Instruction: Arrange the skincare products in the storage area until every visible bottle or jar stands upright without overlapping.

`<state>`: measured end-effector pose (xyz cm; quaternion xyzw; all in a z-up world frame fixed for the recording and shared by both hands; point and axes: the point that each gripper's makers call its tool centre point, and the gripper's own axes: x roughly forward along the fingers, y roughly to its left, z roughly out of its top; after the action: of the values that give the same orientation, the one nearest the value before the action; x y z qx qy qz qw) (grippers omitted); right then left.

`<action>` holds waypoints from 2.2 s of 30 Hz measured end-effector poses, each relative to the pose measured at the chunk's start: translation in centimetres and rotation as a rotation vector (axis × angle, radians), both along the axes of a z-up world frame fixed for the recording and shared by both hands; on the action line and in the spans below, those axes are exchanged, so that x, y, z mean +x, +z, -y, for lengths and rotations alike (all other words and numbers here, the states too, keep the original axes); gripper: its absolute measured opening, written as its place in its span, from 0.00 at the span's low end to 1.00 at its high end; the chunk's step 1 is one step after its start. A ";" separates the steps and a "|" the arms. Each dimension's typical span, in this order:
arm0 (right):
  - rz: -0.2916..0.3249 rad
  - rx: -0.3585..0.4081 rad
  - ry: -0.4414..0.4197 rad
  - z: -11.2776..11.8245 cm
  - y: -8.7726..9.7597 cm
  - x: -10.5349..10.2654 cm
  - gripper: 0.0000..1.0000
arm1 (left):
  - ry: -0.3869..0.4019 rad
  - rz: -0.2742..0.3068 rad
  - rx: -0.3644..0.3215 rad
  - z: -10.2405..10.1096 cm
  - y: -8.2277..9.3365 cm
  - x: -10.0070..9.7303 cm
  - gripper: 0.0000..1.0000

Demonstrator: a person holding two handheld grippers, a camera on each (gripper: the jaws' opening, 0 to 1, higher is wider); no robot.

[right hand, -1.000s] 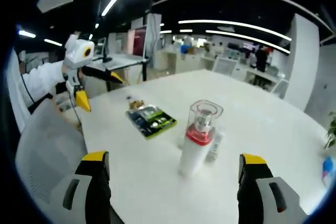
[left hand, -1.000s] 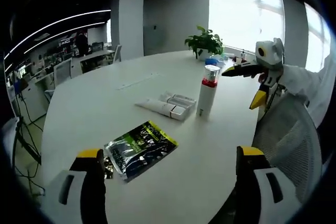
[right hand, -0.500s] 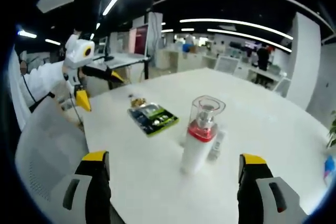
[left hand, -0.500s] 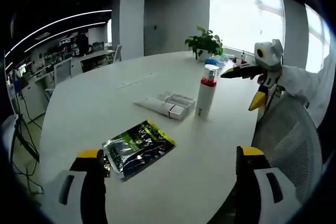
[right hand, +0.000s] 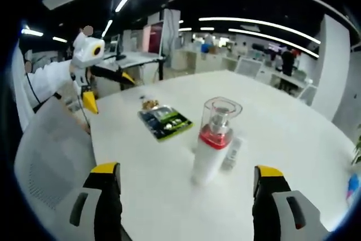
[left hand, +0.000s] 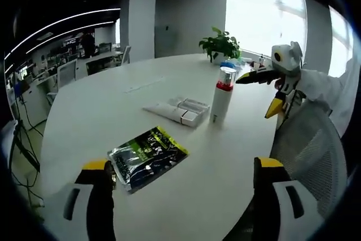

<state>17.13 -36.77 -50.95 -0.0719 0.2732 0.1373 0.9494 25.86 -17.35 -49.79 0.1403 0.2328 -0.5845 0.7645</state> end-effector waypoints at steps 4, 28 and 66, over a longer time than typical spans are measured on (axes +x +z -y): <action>-0.002 -0.004 0.003 0.6 -0.1 0.1 0.87 | -0.006 -0.005 0.007 0.2 -0.3 0.0 0.99; -0.046 -0.051 -0.003 6.1 -1.0 1.5 0.64 | -0.023 -0.020 0.021 1.3 -1.3 0.7 0.98; -0.127 -0.135 0.099 8.4 1.9 12.5 0.35 | -0.042 -0.046 0.007 2.6 -1.9 0.1 0.94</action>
<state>29.61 -45.18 -49.04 -0.1404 0.3376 0.1698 0.9151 25.92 -19.91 -51.65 0.1345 0.2493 -0.6025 0.7461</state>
